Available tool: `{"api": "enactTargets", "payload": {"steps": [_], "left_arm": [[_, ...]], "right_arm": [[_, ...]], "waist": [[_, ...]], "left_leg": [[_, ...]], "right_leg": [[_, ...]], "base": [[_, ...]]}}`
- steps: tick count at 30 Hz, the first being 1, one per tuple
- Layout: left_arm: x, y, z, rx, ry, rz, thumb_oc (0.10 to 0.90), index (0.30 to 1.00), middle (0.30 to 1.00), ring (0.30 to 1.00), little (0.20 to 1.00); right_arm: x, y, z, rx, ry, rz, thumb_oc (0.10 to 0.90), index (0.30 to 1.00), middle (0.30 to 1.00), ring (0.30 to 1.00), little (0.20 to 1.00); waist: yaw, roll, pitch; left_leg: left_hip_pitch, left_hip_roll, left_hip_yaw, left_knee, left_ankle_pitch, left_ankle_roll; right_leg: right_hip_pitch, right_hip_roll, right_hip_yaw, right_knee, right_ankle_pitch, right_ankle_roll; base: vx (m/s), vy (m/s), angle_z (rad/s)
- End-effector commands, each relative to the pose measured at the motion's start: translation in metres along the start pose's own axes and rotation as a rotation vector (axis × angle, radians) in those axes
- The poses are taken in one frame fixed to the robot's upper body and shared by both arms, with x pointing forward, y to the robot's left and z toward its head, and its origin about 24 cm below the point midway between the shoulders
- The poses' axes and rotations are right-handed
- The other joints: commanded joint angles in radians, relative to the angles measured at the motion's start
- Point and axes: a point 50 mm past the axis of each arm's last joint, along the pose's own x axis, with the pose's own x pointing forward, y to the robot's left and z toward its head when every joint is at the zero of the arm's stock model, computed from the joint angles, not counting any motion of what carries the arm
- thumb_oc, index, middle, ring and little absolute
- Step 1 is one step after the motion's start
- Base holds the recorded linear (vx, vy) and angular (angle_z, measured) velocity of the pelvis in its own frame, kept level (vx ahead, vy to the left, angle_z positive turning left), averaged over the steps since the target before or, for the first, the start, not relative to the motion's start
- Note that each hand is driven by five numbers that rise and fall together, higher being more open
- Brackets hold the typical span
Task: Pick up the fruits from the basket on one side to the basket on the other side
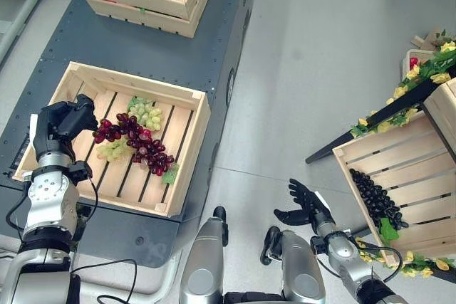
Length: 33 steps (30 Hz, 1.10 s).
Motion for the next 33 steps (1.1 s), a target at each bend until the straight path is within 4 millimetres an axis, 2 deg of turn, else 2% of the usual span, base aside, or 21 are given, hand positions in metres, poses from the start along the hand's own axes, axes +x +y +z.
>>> {"api": "enactTargets", "payload": {"steps": [1,7,8,9,15,17,18,19,20,21,25,28,33], "left_arm": [[0.012,0.009,0.052,-0.107,-0.250,0.085,0.400,0.300,0.300,0.300,0.300],[0.012,0.005,0.050,-0.044,-0.247,0.083,0.400,0.300,0.300,0.300,0.300],[0.012,0.005,0.049,0.006,-0.241,0.093,0.568,0.552,0.552,0.552,0.552],[0.011,0.005,0.047,0.048,-0.231,0.095,0.800,0.900,0.900,0.900,0.900],[0.011,0.017,0.042,0.235,-0.197,0.137,0.800,0.900,0.900,0.900,0.900],[0.012,0.013,0.049,0.625,-0.297,0.141,0.800,0.900,0.900,0.900,0.900],[0.012,0.011,0.050,0.691,-0.317,0.135,0.800,0.900,0.900,0.900,0.900],[0.011,0.006,0.054,0.865,-0.384,0.115,0.800,0.900,0.900,0.900,0.900],[0.012,-0.002,0.061,1.236,-0.514,0.024,0.800,0.900,0.900,0.900,0.900],[0.012,-0.004,0.062,1.289,-0.540,0.004,0.800,0.900,0.900,0.900,0.900],[0.010,-0.018,0.071,1.683,-0.725,-0.191,0.800,0.900,0.900,0.900,0.900],[0.008,-0.028,0.070,1.779,-0.783,-0.276,0.800,0.900,0.900,0.900,0.900],[0.005,-0.038,0.065,1.872,-0.837,-0.373,0.800,0.900,0.900,0.900,0.900]], "right_arm": [[-0.001,-0.012,0.019,-0.017,-0.119,-0.055,0.800,0.900,0.900,0.900,0.900],[-0.002,-0.011,0.018,-0.017,-0.115,-0.056,0.800,0.900,0.900,0.900,0.900],[-0.002,-0.012,0.018,-0.018,-0.113,-0.058,0.800,0.900,0.900,0.900,0.900],[-0.002,-0.013,0.018,-0.019,-0.112,-0.060,0.800,0.900,0.900,0.900,0.900],[-0.002,-0.017,0.018,-0.031,-0.108,-0.060,0.800,0.900,0.900,0.900,0.900],[-0.002,-0.020,0.019,-0.034,-0.114,-0.060,0.800,0.900,0.900,0.900,0.900],[-0.002,-0.020,0.020,-0.035,-0.115,-0.061,0.800,0.900,0.900,0.900,0.900],[-0.002,-0.022,0.021,-0.036,-0.117,-0.062,0.800,0.900,0.900,0.900,0.900],[0.000,-0.029,0.024,-0.042,-0.122,-0.065,0.800,0.900,0.900,0.900,0.900],[0.000,-0.031,0.024,-0.044,-0.122,-0.066,0.800,0.900,0.900,0.900,0.900],[0.001,-0.049,0.027,-0.087,-0.120,-0.066,0.800,0.900,0.900,0.900,0.900],[0.001,-0.056,0.028,-0.113,-0.119,-0.062,0.800,0.900,0.900,0.900,0.900],[0.003,-0.062,0.033,-0.131,-0.126,-0.061,0.800,0.900,0.900,0.900,0.900]], "waist": [[0.010,0.047,-0.060],[0.009,0.047,-0.061],[0.009,0.047,-0.061],[0.009,0.048,-0.060],[0.003,0.050,-0.054],[0.002,0.050,-0.047],[0.001,0.050,-0.048],[0.003,0.051,-0.046],[0.003,0.056,-0.040],[0.003,0.058,-0.042],[-0.013,0.082,-0.032],[-0.026,0.093,-0.022],[-0.034,0.095,-0.009]], "left_leg": [[0.096,-0.060,-0.006,-0.046,-0.086,0.053],[0.100,-0.059,-0.009,-0.046,-0.085,0.052],[0.098,-0.059,-0.009,-0.044,-0.085,0.051],[0.098,-0.058,-0.008,-0.043,-0.084,0.050],[0.098,-0.055,-0.005,-0.046,-0.081,0.048],[0.095,-0.054,-0.004,-0.044,-0.080,0.047],[0.091,-0.053,-0.004,-0.044,-0.078,0.047],[0.087,-0.054,-0.004,-0.043,-0.077,0.046],[0.081,-0.053,-0.002,-0.040,-0.076,0.042],[0.078,-0.052,-0.002,-0.039,-0.075,0.042],[0.071,-0.048,0.012,-0.031,-0.077,0.040],[0.062,-0.043,0.023,-0.020,-0.078,0.038],[0.041,-0.040,0.033,-0.011,-0.072,0.031]], "right_leg": [[-0.014,0.010,-0.010,0.014,0.121,-0.028],[-0.011,0.012,-0.009,0.015,0.115,-0.032],[-0.013,0.011,-0.010,0.017,0.113,-0.033],[-0.013,0.011,-0.011,0.017,0.111,-0.035],[-0.016,0.011,-0.007,0.019,0.113,-0.034],[-0.016,0.014,-0.007,0.014,0.111,-0.035],[-0.019,0.014,-0.007,0.014,0.112,-0.036],[-0.022,0.014,-0.009,0.014,0.112,-0.036],[-0.025,0.012,-0.012,0.013,0.110,-0.037],[-0.028,0.012,-0.013,0.011,0.111,-0.038],[-0.031,0.012,-0.008,0.006,0.113,-0.039],[-0.041,0.010,-0.004,0.009,0.113,-0.040],[-0.063,0.011,0.001,0.010,0.122,-0.038]], "base": [[0.00,0.000,0.00],[0.00,0.000,0.00],[0.00,0.000,0.00],[0.00,0.000,0.00],[0.00,0.001,-0.01],[-0.02,-0.004,-0.07],[-0.03,0.000,-0.05],[-0.04,0.006,-0.01],[-0.04,0.010,0.01],[-0.04,0.019,0.03],[-0.02,0.062,-0.06],[-0.03,0.069,-0.11],[-0.04,0.039,-0.05]]}}
